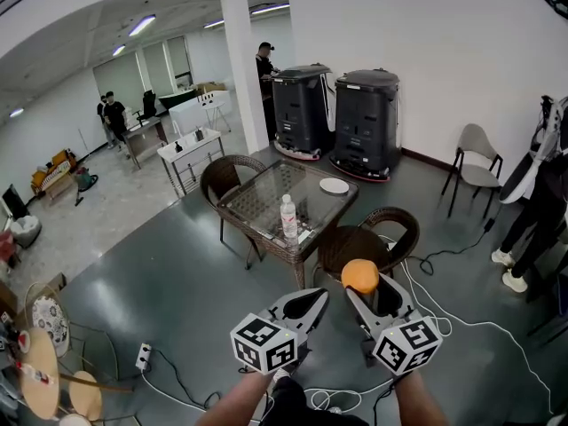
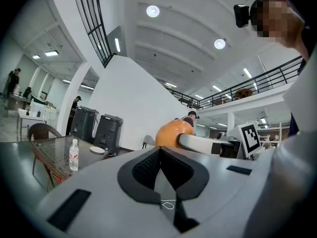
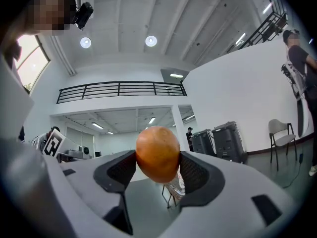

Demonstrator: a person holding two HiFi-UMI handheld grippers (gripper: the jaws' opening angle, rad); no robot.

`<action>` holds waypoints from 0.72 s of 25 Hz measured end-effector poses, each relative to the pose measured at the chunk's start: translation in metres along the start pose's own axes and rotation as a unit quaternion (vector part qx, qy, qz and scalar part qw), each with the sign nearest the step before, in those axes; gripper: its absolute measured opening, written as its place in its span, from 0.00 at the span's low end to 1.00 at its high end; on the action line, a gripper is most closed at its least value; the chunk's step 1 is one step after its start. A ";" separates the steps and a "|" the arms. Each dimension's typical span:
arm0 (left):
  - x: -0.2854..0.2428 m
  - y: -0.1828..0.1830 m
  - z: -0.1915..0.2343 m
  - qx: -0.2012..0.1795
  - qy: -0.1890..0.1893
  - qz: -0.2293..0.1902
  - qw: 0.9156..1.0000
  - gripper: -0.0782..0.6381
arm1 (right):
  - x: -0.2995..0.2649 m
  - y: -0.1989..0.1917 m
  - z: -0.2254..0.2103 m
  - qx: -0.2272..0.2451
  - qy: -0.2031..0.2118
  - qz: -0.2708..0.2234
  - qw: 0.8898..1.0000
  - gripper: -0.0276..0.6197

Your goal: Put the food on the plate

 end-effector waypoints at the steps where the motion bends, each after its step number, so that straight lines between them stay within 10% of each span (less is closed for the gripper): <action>1: -0.001 0.000 0.000 0.001 0.000 0.001 1.000 0.12 | 0.001 0.000 -0.001 0.000 0.000 0.000 1.000 0.48; 18: -0.025 -0.013 0.006 0.003 -0.003 0.013 1.000 0.12 | -0.001 -0.006 -0.029 -0.003 -0.008 -0.001 1.000 0.48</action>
Point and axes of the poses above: the fingertips, and each gripper's own axes: x backward along the fingers, z to its left, y out of its top, the point moved 6 cm from there along x, backward along the fingers, and after that the axes turned 15 degrees about -y, right-handed, at the moved point
